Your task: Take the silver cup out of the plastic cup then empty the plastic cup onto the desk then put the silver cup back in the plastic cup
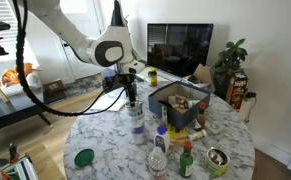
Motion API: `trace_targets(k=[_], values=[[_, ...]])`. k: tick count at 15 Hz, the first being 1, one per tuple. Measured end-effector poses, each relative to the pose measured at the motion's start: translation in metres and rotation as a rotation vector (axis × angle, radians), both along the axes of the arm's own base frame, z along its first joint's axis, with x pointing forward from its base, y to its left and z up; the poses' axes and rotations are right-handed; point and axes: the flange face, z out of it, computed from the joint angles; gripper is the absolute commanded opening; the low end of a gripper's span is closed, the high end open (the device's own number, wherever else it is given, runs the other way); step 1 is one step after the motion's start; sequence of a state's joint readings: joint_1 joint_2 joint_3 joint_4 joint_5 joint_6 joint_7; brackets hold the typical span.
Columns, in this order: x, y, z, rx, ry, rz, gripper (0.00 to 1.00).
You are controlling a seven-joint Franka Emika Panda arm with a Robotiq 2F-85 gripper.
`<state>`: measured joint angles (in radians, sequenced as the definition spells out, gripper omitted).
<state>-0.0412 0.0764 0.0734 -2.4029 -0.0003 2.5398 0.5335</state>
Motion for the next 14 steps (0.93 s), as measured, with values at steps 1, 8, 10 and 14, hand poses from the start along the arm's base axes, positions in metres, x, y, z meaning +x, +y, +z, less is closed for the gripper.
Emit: trace_targets(k=[1,8,10,14], values=[[0.001,-0.001,-0.007,0.0,0.012,-0.002,1.0],[0.006,-0.005,-0.033,-0.001,0.058,-0.01,0.35],[0.007,-0.005,-0.038,-0.001,0.066,-0.01,0.2],[0.01,-0.002,-0.042,0.009,0.071,-0.02,0.0]])
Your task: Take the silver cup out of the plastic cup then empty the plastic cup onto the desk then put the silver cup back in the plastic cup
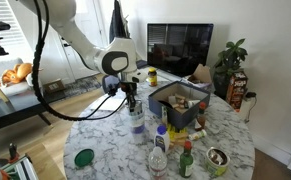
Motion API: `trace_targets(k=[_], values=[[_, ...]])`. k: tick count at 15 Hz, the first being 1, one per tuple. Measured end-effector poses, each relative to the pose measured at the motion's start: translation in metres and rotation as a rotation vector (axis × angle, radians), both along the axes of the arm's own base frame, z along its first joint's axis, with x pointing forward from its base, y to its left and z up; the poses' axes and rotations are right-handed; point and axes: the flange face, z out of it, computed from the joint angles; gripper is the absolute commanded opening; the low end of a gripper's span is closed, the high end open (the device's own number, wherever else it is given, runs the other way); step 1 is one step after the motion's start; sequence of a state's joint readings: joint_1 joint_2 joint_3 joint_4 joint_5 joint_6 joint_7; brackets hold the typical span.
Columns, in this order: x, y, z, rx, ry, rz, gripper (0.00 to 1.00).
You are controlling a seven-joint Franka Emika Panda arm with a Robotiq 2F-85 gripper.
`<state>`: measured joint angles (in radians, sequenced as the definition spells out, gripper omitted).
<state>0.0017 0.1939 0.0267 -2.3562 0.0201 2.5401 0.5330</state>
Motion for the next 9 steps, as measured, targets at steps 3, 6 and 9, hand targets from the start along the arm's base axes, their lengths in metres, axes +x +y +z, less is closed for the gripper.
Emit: trace_targets(k=[3,6,9], values=[[0.002,0.002,0.004,0.007,-0.008,-0.007,0.01],[0.004,0.001,0.013,0.007,-0.026,-0.008,0.01],[0.006,-0.001,0.033,0.006,-0.054,-0.008,0.01]])
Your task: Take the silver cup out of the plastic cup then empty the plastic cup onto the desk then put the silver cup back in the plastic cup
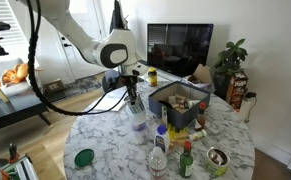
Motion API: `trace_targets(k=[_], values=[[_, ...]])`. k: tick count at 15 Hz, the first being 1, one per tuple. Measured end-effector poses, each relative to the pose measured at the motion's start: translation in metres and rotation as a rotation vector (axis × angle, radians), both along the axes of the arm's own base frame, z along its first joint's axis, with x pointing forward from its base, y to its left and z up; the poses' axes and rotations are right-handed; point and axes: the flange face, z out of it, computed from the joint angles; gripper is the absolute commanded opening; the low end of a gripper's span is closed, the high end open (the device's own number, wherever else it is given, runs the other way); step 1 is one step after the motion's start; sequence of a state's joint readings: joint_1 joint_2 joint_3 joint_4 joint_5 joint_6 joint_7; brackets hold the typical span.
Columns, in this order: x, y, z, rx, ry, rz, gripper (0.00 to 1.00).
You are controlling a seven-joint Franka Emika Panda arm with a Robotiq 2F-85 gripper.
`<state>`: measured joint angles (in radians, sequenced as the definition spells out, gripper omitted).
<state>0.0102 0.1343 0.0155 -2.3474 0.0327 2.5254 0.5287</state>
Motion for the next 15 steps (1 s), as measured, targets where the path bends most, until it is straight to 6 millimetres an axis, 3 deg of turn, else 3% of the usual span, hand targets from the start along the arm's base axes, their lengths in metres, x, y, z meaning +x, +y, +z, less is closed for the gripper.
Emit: trace_targets(k=[5,9,12,15], values=[[-0.005,0.002,0.059,0.01,-0.051,0.062,0.01],[-0.018,0.024,0.099,0.126,-0.059,0.203,0.01],[-0.03,0.058,0.101,0.209,0.001,0.331,0.01],[-0.038,0.095,0.079,0.227,0.067,0.455,0.01]])
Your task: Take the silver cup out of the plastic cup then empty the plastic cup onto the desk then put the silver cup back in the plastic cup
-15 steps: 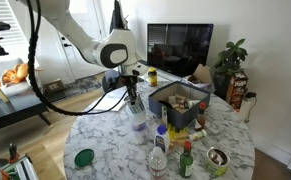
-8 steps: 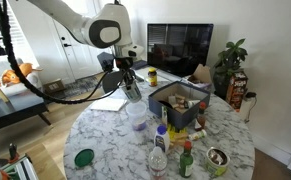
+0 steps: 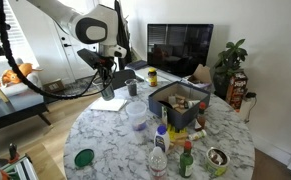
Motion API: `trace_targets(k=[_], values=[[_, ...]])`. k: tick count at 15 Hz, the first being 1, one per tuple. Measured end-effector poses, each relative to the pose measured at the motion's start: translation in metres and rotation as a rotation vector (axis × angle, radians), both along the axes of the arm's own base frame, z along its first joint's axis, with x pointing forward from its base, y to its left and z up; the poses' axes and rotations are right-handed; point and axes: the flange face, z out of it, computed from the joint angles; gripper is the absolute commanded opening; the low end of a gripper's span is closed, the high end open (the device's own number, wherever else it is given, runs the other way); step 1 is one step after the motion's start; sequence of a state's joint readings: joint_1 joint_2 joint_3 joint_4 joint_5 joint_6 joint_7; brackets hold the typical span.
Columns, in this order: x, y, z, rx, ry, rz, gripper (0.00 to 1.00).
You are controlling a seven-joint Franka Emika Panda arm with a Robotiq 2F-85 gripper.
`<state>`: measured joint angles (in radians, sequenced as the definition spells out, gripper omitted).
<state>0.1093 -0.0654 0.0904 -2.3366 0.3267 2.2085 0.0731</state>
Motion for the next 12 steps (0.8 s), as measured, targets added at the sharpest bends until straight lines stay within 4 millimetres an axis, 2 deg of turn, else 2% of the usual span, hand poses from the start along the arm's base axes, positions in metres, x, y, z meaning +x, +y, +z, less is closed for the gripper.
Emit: trace_targets(k=[3,7,9,12], values=[[-0.002,0.033,-0.035,-0.005,0.042,0.085,0.01],[0.006,0.068,-0.078,-0.006,0.034,0.129,0.01],[0.012,0.078,-0.097,-0.003,0.04,0.137,0.01],[0.028,0.082,-0.124,0.011,0.065,0.124,0.01]])
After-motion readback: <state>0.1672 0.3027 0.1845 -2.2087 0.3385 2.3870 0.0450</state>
